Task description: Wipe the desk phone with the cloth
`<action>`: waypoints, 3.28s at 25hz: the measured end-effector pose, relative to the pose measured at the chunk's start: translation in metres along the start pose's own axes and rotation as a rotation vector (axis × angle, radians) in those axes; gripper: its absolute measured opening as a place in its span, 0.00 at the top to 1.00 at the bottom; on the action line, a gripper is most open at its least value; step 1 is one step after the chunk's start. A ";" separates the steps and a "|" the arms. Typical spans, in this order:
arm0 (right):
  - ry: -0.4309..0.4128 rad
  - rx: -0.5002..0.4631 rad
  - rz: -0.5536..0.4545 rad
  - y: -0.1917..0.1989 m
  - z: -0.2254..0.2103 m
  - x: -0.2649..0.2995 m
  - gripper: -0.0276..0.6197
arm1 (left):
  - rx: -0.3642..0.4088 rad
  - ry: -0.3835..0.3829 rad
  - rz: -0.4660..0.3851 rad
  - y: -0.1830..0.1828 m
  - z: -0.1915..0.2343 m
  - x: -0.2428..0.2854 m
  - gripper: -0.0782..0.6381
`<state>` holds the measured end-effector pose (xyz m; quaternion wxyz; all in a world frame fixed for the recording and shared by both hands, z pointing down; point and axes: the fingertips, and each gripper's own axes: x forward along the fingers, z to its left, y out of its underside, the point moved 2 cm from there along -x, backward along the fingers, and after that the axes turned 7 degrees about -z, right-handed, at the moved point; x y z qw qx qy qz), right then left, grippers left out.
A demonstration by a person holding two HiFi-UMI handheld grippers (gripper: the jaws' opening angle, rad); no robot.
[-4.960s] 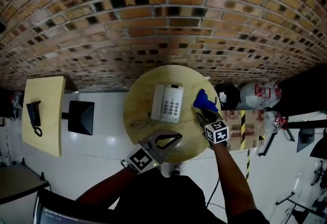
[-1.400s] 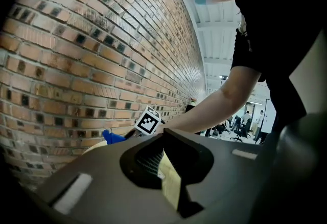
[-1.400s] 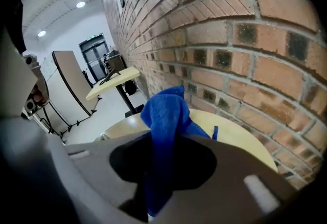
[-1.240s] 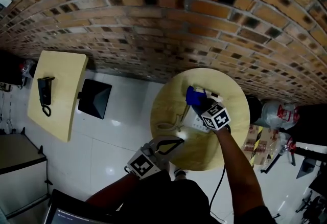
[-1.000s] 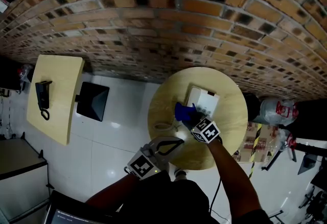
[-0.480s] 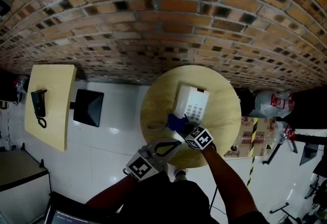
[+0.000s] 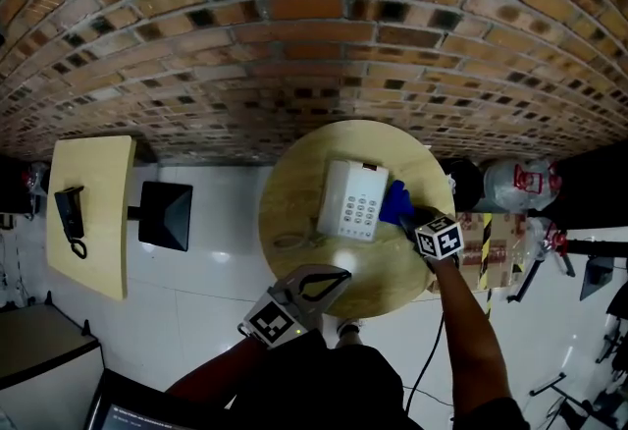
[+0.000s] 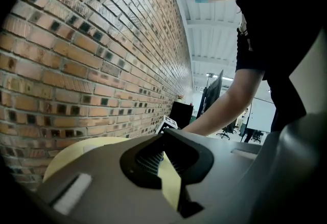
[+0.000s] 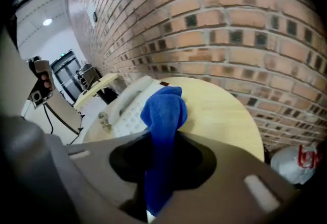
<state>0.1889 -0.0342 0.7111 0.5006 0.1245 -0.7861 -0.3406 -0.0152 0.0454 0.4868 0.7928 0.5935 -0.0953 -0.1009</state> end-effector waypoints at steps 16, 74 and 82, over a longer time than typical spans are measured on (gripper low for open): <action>0.161 0.061 0.139 0.040 -0.105 0.020 0.71 | -0.016 -0.038 0.063 0.017 0.017 -0.010 0.89; -0.348 -0.307 -0.801 -0.100 0.303 -0.307 0.96 | 0.185 -0.004 -0.138 -0.095 -0.160 -0.011 0.89; -0.354 -0.298 -0.800 -0.101 0.296 -0.307 0.96 | 0.184 -0.001 -0.135 -0.099 -0.155 -0.004 0.89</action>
